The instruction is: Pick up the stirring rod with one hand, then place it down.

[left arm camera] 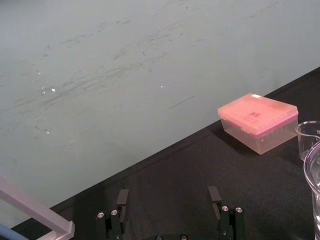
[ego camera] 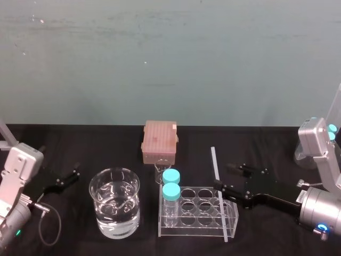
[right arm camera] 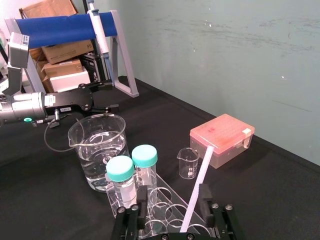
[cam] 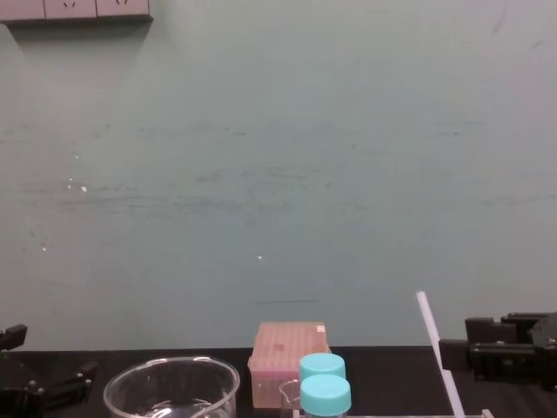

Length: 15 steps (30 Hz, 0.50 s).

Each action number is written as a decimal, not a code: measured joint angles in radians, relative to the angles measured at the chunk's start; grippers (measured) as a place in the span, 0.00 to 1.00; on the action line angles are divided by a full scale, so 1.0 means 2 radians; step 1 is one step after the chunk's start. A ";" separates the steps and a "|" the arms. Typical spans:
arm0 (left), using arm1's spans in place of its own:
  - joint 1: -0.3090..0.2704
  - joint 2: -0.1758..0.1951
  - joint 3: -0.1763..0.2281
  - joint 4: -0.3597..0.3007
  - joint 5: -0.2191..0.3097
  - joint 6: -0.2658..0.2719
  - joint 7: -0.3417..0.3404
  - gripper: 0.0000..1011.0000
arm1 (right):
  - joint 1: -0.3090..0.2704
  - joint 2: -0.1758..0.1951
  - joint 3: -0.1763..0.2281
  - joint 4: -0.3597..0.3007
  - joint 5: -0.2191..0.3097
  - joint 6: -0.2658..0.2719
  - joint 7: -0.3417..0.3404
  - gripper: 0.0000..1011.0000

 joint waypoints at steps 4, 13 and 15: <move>0.000 0.000 0.000 0.000 0.000 0.000 0.000 0.99 | 0.000 0.000 0.000 0.000 0.000 0.000 0.000 0.75; 0.000 0.000 0.000 0.000 0.000 0.000 0.000 0.99 | 0.000 0.000 0.001 0.000 0.001 -0.001 0.000 0.98; 0.000 0.000 0.000 0.000 0.000 0.000 0.000 0.99 | 0.000 0.000 0.004 -0.003 0.005 -0.006 0.002 0.99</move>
